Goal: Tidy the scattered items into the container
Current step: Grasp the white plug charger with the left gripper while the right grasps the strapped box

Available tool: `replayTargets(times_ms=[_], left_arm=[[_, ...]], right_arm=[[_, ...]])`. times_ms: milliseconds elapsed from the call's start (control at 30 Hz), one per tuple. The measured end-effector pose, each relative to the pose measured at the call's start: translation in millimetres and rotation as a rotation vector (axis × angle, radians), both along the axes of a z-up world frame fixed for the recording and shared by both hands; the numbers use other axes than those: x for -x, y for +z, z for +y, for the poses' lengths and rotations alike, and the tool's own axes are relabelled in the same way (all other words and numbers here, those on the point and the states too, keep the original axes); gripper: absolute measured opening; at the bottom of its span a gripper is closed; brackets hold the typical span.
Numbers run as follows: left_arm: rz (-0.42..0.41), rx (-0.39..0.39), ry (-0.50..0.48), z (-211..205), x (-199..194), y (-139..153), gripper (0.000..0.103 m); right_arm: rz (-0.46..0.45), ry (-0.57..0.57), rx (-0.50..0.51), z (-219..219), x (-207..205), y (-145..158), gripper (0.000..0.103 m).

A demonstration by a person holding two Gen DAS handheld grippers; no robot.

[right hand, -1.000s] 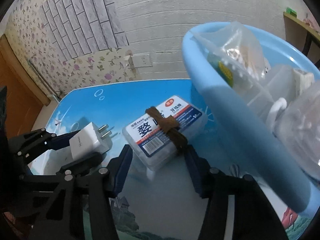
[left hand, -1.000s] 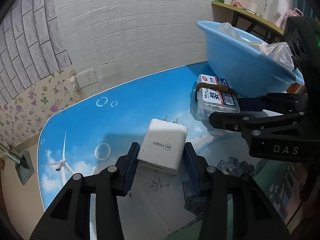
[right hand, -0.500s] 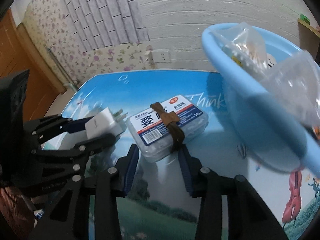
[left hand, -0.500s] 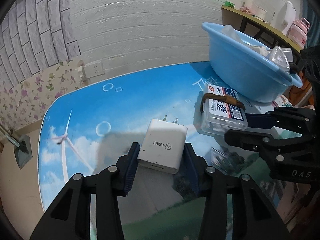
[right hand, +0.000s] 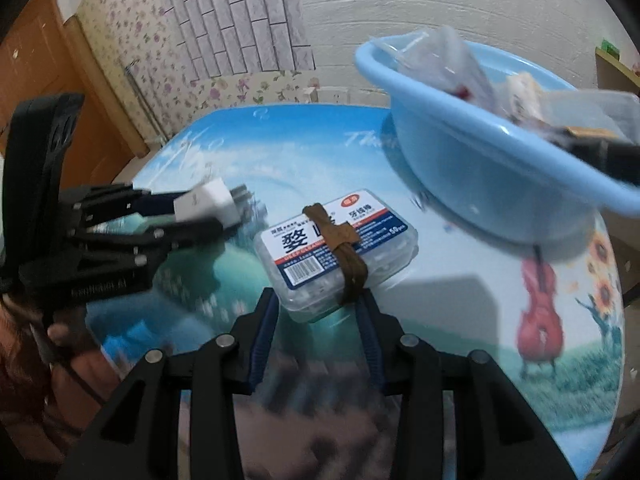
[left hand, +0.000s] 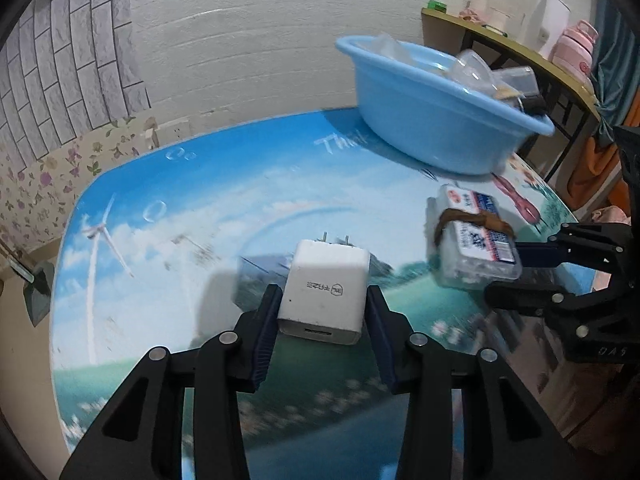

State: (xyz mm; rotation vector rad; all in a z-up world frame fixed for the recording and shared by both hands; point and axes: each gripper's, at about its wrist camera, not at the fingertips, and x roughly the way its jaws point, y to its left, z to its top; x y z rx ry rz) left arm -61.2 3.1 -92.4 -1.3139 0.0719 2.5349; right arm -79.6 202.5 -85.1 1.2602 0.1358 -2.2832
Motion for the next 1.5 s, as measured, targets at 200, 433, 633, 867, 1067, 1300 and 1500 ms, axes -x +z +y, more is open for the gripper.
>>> replayTargets(times_ms=[200,433,633,867,1067,1300,1500], left_arm=[[-0.012,0.014,-0.020,16.7,-14.2,0.9,0.040],[-0.014,0.039,0.002,22.6,-20.2,2.3,0.042],[-0.012,0.060,0.050,23.1,-15.5,-1.0,0.057],[0.009,0.068,0.091,25.1,-14.0,-3.9,0.066],[0.046,0.059,0.111,26.9,-16.6,-4.8,0.051],[0.079,0.028,0.116,22.2,-19.5,-1.3,0.038],[0.117,-0.007,0.152,15.0,-22.9,13.3,0.038]], right_arm=[[-0.006,-0.016,-0.015,31.0,-16.8,-1.6,0.039],[-0.006,-0.114,-0.016,67.2,-15.0,-3.1,0.045],[-0.017,-0.242,-0.021,99.9,-4.7,-5.2,0.062],[0.024,-0.226,0.022,96.7,-8.4,2.9,0.063],[0.074,-0.163,-0.001,74.1,-15.8,9.7,0.063],[0.081,-0.192,-0.022,72.1,-9.6,4.0,0.058],[0.124,-0.132,0.015,72.9,-16.0,14.2,0.052]])
